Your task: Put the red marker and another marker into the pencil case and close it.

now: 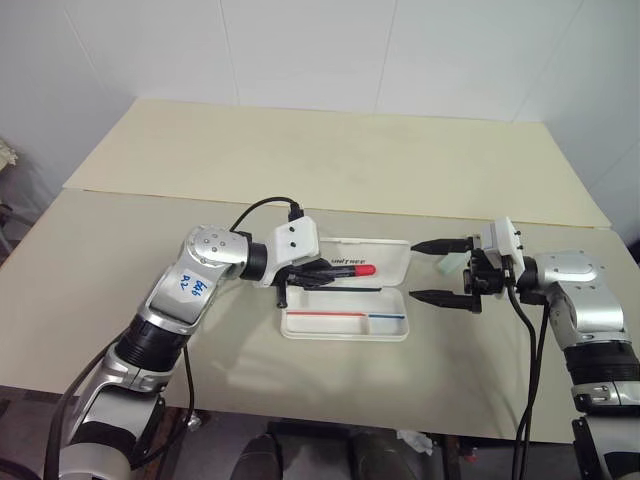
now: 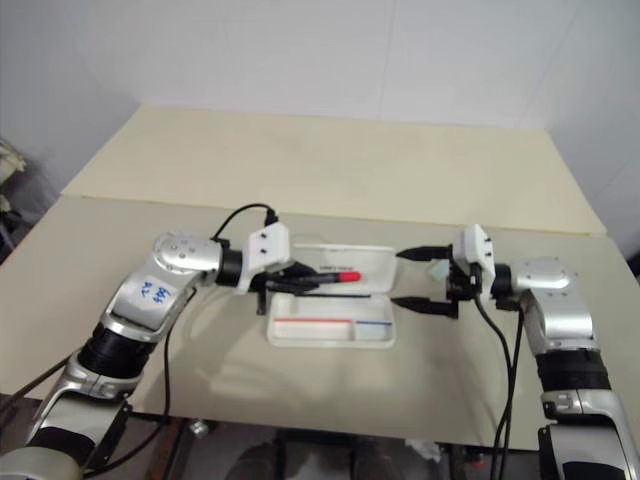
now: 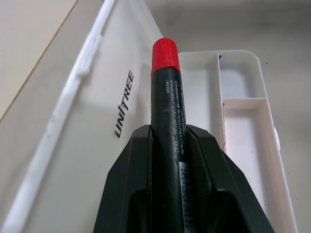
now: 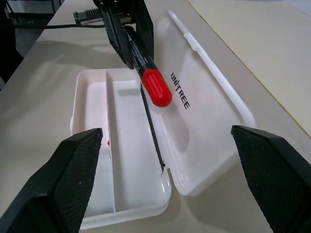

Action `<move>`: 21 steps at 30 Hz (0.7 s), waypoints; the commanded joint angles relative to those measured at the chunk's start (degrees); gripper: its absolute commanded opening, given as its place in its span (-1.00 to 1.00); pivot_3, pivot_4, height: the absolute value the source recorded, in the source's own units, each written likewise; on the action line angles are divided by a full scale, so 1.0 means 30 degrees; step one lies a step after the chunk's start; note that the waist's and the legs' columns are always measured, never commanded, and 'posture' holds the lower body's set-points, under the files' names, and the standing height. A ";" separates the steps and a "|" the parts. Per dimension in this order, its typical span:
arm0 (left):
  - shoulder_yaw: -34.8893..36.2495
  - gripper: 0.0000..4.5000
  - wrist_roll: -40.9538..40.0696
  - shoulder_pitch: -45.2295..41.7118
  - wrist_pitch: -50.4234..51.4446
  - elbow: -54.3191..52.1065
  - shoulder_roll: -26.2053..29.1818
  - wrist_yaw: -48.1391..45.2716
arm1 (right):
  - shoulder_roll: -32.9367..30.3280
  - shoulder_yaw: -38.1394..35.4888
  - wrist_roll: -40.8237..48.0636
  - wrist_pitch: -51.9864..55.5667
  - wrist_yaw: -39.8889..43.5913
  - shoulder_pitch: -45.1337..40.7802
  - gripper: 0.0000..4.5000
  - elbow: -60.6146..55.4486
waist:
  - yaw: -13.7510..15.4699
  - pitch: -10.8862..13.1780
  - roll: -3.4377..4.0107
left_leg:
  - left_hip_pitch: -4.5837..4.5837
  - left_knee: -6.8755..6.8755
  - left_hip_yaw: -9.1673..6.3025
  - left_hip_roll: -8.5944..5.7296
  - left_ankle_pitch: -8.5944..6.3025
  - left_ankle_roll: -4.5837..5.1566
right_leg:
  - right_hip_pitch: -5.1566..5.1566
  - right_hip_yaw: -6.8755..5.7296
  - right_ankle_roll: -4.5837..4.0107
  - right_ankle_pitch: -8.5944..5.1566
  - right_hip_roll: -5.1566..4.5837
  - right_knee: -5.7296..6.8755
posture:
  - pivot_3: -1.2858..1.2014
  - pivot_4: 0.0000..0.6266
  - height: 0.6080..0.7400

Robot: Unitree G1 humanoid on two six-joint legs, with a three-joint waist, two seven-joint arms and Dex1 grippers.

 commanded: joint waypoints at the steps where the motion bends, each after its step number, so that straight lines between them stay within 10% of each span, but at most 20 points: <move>1: 0.0667 -0.72 -0.0636 -0.0014 0.0817 -0.1957 0.0172 0.0381 | -0.0430 -0.0625 0.0138 -0.0396 0.0252 -0.0527 1.00 0.0398 | 0.0002 0.0005 0.0001 | 0.0000 -0.0002 0.0001 0.0000 0.0000 0.0000 | 0.0002 -0.0001 0.0001 0.0000 0.0000 -0.0003 | 0.03 -0.52 1.00; 21: 0.0838 -0.72 -0.3530 0.1462 0.5138 -0.6200 -0.0665 0.3036 | -0.1693 -0.1819 0.0507 -0.0579 0.0800 0.0114 1.00 0.1399 | -0.0200 0.0026 0.0014 | 0.0000 -0.0008 -0.0002 0.0001 0.0000 -0.0002 | 0.0007 -0.0001 0.0002 -0.0001 0.0001 -0.0018 | 0.03 -0.52 1.00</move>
